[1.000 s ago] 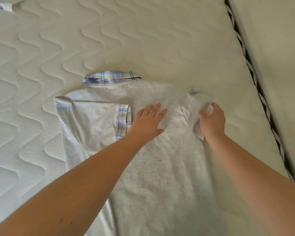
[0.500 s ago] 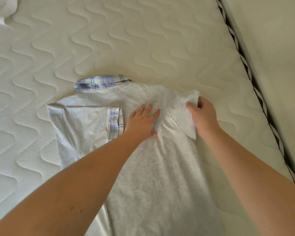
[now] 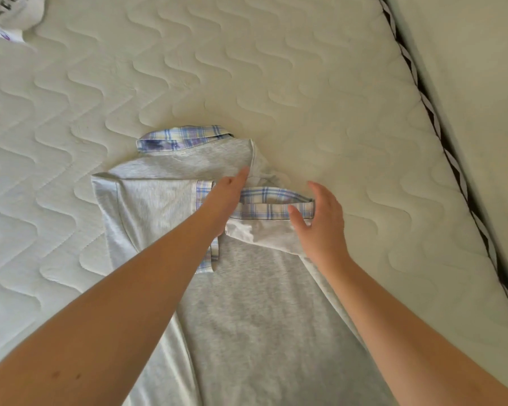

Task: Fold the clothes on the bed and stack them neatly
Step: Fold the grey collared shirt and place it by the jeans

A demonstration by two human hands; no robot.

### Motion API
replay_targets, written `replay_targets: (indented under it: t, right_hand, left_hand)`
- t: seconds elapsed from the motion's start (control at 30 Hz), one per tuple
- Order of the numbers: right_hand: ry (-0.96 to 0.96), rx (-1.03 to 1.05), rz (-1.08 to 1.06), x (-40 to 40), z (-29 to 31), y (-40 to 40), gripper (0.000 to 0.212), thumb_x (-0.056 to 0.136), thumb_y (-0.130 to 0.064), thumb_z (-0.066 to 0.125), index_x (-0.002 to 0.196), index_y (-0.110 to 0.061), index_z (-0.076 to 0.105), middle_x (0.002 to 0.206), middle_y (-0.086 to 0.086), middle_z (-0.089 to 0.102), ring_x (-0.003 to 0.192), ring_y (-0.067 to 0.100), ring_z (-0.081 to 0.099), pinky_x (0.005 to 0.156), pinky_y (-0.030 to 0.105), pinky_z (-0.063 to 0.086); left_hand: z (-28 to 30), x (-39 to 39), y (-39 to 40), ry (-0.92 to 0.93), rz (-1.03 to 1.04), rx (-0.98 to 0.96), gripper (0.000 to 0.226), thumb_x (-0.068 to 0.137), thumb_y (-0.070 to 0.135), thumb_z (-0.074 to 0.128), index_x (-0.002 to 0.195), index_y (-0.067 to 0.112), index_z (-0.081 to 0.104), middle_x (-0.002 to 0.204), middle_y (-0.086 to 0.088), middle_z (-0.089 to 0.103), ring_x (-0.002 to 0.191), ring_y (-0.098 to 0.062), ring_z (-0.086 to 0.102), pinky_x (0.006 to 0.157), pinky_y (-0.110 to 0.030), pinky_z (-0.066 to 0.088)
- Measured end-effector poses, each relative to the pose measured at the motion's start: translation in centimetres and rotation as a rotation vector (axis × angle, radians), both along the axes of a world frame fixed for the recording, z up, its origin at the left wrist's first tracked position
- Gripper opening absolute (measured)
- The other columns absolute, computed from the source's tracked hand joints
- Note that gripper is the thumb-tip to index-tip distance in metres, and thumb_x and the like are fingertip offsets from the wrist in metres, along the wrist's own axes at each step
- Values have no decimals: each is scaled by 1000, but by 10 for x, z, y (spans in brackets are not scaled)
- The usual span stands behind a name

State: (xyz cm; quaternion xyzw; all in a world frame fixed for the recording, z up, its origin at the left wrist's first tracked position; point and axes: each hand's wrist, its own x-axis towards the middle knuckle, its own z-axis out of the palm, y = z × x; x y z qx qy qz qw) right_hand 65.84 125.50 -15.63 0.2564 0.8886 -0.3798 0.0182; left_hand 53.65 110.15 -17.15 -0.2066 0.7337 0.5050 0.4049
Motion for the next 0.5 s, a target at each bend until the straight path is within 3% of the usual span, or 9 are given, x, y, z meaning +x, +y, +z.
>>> replay_targets:
  t: [0.07,0.13,0.23,0.3,0.4,0.5]
  right_hand:
    - [-197,-208,-53,-5,-6,5,80,87,-43,70,152,-18,30,149,3,43,137,20,40,113,40,34]
    - [-261,-235,-22,-7,-12,6,82,85,-39,74,152,-17,31,145,4,47,133,21,45,110,38,37]
    - [-150,-151,-82,-5,-11,4,53,88,-23,72,137,-15,54,106,1,60,101,18,58,88,22,44]
    - [-33,-45,-97,-1,-3,5,30,89,-19,69,118,-13,66,92,0,59,86,17,58,70,12,36]
    - [183,67,-177,8,13,6,10,90,-18,67,98,-12,68,91,4,60,78,5,50,67,8,32]
    - [286,41,-272,14,32,-4,7,93,-22,64,93,-22,57,86,-3,60,73,1,51,67,9,37]
  left_hand:
    - [-3,7,-2,121,-113,-148,51,84,63,62,115,23,59,98,9,62,90,-11,57,71,-26,43]
    - [-3,10,-3,140,-166,-234,41,84,45,72,112,19,57,90,7,58,77,-7,53,57,-22,37]
    - [4,8,-9,182,-243,-242,30,82,29,78,104,16,62,87,3,61,74,-9,56,57,-23,41]
    - [13,1,-12,243,-288,-152,22,81,25,80,97,19,66,84,5,66,74,-10,59,59,-22,42]
    - [30,-13,-13,396,-331,-12,9,86,22,74,86,29,70,76,14,68,73,-4,61,60,-18,45]
    - [43,-27,-7,541,-303,89,27,92,12,66,84,37,72,76,22,68,71,8,60,65,-10,48]
